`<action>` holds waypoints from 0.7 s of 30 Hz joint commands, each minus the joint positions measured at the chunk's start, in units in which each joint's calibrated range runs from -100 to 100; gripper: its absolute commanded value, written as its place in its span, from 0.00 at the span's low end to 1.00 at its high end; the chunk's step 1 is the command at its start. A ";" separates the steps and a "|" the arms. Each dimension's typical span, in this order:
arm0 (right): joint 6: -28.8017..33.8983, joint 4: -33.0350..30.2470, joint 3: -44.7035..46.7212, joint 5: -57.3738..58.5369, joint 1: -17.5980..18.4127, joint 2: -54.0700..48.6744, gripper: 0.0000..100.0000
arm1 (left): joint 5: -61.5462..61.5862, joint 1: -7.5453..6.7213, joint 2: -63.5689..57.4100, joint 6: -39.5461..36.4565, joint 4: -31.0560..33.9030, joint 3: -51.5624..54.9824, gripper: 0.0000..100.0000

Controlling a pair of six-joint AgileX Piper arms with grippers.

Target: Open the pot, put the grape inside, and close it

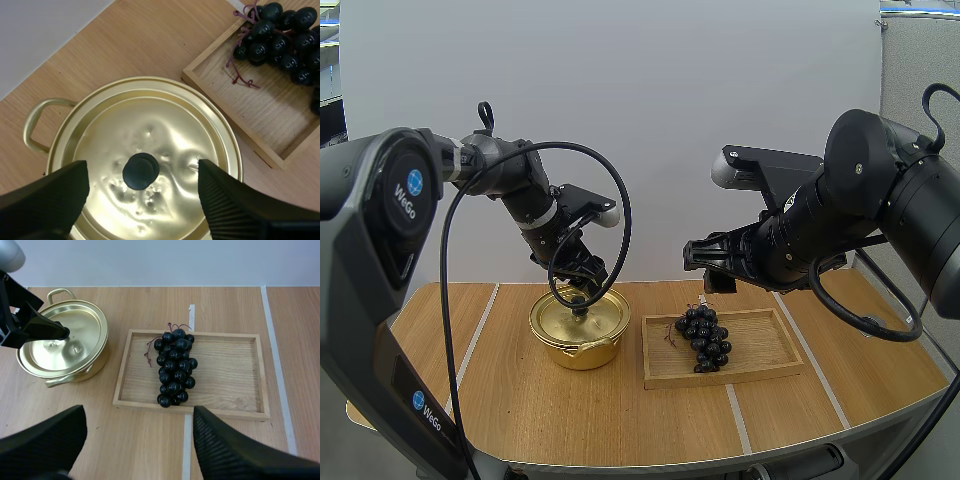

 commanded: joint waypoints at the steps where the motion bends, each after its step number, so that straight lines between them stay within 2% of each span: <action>1: 0.36 0.22 -0.38 -0.33 -0.19 -0.10 1.00 | 0.64 -0.18 1.33 -0.85 1.45 -0.39 1.00; 21: 0.36 0.22 -0.38 -0.33 -0.19 -0.10 1.00 | -1.40 -0.18 6.59 -1.33 1.67 -0.39 1.00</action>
